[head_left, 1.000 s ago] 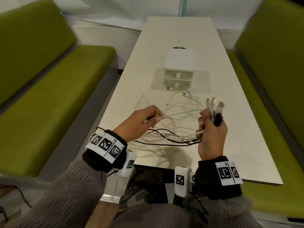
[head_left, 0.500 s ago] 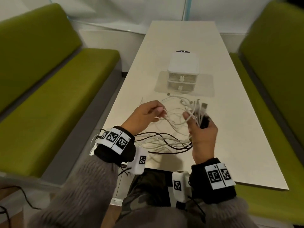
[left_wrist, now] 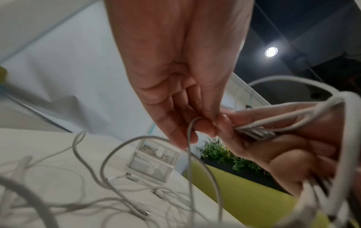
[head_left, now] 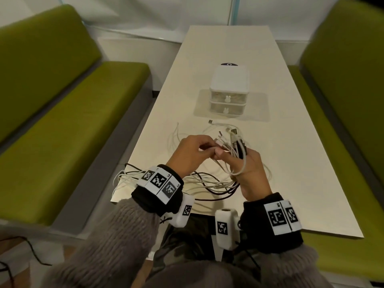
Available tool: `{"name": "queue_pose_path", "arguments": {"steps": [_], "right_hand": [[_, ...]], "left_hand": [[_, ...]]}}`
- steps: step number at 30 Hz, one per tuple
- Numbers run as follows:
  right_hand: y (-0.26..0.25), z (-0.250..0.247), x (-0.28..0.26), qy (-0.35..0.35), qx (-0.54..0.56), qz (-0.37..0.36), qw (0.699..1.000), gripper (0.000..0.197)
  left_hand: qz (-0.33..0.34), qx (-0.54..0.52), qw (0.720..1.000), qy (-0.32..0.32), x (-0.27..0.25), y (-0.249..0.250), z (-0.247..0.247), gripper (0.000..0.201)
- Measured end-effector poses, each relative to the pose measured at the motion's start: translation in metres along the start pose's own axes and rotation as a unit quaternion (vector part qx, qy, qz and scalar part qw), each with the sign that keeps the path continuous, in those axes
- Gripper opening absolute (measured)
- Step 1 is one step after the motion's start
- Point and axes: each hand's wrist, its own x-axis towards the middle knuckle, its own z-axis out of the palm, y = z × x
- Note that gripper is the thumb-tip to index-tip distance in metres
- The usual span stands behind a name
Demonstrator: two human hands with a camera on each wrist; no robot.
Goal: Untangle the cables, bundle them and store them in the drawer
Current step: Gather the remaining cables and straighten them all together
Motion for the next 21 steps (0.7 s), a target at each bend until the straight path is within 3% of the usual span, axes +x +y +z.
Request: {"name": "queue_pose_path", "arguments": {"steps": [4,7,9,11,15,21], "right_hand": [[0.005,-0.006,0.007,0.034,-0.082,0.022,0.996,0.005],[0.009,-0.011,0.009,0.043,-0.121,0.032,0.991,0.022],[0.014,-0.016,0.01,0.085,-0.126,0.026,0.988,0.029],[0.019,-0.019,0.011,0.143,-0.073,0.016,0.987,0.031],[0.019,-0.033,0.013,0.229,0.124,0.02,0.965,0.019],[0.012,-0.033,0.007,0.282,0.209,-0.029,0.936,0.018]], "left_hand": [[0.002,-0.027,1.0,0.006,0.004,-0.001,0.007,0.02],[0.008,0.014,0.999,-0.036,0.006,-0.002,0.006,0.032],[0.011,0.022,0.997,-0.079,0.005,-0.004,0.004,0.04],[0.019,0.048,0.993,-0.109,0.006,-0.007,0.0,0.037],[0.034,0.189,0.974,-0.124,0.016,-0.025,-0.017,0.012],[0.034,0.219,0.972,-0.081,0.059,-0.005,-0.041,0.017]]}}
